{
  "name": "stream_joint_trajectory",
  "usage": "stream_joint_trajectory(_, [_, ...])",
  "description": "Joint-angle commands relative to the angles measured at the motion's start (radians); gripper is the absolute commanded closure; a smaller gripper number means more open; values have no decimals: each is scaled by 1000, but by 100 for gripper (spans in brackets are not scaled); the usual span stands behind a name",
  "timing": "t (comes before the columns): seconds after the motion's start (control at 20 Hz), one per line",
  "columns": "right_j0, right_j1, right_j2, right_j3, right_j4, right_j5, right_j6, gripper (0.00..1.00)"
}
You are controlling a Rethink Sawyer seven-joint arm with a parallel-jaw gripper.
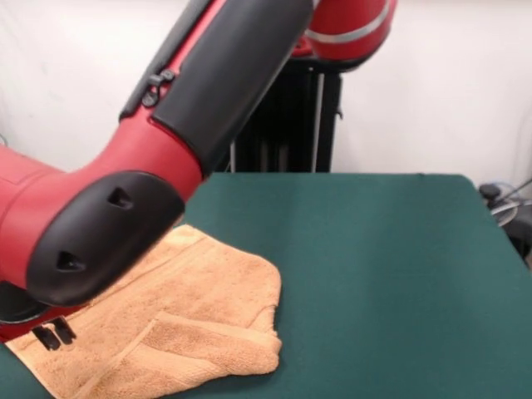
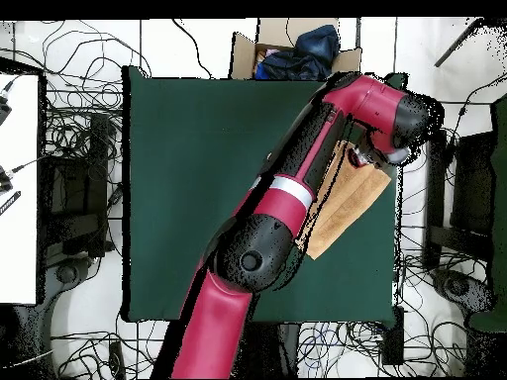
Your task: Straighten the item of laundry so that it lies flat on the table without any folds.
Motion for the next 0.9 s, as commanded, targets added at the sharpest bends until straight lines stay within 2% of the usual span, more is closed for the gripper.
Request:
stream_joint_trajectory(0.05, [59,2,41,-26,74,-8,80,100])
stream_joint_trajectory(0.15, [75,-4,39,-10,75,-8,90,100])
stream_joint_trajectory(0.2, [12,13,21,-74,63,3,114,100])
stream_joint_trajectory(0.25, [11,13,20,-74,63,5,116,100])
stream_joint_trajectory(0.9, [73,38,8,-45,76,1,222,100])
